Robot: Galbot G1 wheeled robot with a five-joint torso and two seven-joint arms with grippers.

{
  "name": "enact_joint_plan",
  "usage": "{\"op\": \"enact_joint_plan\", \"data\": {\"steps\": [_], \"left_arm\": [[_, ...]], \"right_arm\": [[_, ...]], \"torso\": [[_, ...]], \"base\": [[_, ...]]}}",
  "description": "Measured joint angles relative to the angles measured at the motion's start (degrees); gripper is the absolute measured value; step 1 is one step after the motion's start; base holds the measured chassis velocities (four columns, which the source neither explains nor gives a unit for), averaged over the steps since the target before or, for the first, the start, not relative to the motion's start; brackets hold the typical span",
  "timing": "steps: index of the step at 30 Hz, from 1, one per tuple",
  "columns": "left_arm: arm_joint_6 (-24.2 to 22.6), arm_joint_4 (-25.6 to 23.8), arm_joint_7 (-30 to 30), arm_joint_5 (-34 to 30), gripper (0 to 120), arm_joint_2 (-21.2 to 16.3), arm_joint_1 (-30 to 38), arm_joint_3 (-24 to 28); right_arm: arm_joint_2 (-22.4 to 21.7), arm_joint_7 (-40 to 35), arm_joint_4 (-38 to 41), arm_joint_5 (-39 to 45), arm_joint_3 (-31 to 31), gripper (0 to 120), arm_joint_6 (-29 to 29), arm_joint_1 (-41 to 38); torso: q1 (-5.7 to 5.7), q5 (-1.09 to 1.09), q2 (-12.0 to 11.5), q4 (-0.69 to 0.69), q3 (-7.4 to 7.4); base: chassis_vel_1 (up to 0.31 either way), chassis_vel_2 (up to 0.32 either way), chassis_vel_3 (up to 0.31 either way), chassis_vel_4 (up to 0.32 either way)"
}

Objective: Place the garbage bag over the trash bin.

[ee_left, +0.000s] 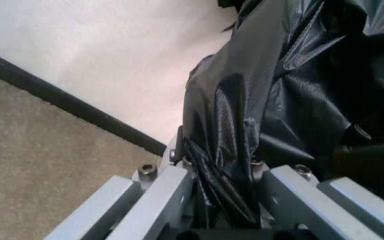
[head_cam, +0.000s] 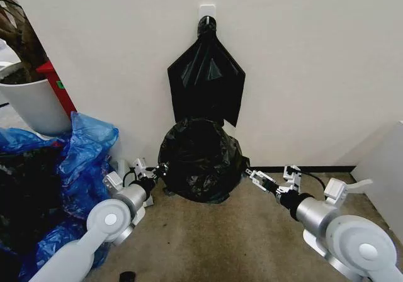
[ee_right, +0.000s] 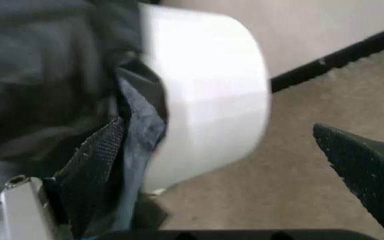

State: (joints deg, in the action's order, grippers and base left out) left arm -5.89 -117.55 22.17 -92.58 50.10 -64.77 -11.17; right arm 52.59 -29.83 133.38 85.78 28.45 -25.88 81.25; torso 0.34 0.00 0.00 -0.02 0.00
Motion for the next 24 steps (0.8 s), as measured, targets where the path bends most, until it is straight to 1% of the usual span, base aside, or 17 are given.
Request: {"op": "enact_joint_plan", "data": {"steps": [2,4,6,7,10,13,14,15,22,24], "left_arm": [[-0.1,-0.2,0.1,-0.5,1,0.0,0.1,-0.1],[-0.4,-0.6,0.7,-2.0,1,-0.2,0.3,-0.4],[-0.7,-1.1,1.4,-3.1,1,-0.2,0.5,-0.5],[-0.7,-1.1,1.4,-3.1,1,-0.2,0.5,-0.5],[-0.7,-1.7,2.3,-4.2,1,-0.2,0.9,-0.5],[-0.8,-2.1,2.9,-5.6,1,-0.2,1.1,-0.5],[-0.8,-2.1,2.9,-5.6,1,-0.2,1.1,-0.5],[-0.8,-2.4,3.6,-6.4,1,-0.2,1.3,-0.5],[-0.9,-2.6,5.7,-7.9,1,0.1,1.7,-0.4],[-0.9,-2.5,7.2,-8.1,1,0.2,2.3,0.0]], "right_arm": [[0.0,0.7,-0.8,-1.1,0.0,100,0.0,0.3],[0.0,3.9,-3.7,-4.5,0.1,100,0.4,1.3],[0.2,7.4,-6.5,-8.0,0.1,100,1.8,1.8],[0.2,7.4,-6.5,-8.0,0.1,100,1.8,1.8],[0.9,11.8,-10.4,-12.1,0.1,100,3.6,2.1],[1.1,14.4,-13.1,-15.4,0.1,100,4.6,2.1],[1.1,14.4,-13.1,-15.4,0.1,100,4.6,2.1],[1.2,16.0,-14.7,-17.7,0.1,100,5.7,2.3],[1.8,18.8,-12.3,-19.5,1.4,100,7.5,5.0],[2.2,19.6,-9.6,-21.1,1.9,100,8.8,7.0]], "torso": [[0.00,0.00,0.0,0.01,0.00],[0.00,0.00,0.0,0.00,0.00],[0.00,0.01,0.0,0.00,0.00],[0.00,0.01,0.0,0.00,0.00],[0.00,0.01,0.0,0.00,0.00],[0.00,0.01,0.0,0.01,0.00],[0.00,0.01,0.0,0.01,0.00],[0.00,0.02,0.0,0.01,0.00],[0.00,0.00,0.0,0.01,0.00],[0.00,0.00,0.0,0.01,0.00]], "base": [[0.000,0.000,0.000,0.000],[0.000,0.000,0.000,0.000],[0.000,0.000,0.000,0.000],[0.000,0.000,0.000,0.000],[0.000,0.000,0.000,0.000],[0.000,0.000,0.000,0.000],[0.000,0.000,0.000,0.000],[0.000,0.000,0.000,0.000],[0.000,0.000,0.000,0.000],[0.000,0.000,0.000,0.000]]}}
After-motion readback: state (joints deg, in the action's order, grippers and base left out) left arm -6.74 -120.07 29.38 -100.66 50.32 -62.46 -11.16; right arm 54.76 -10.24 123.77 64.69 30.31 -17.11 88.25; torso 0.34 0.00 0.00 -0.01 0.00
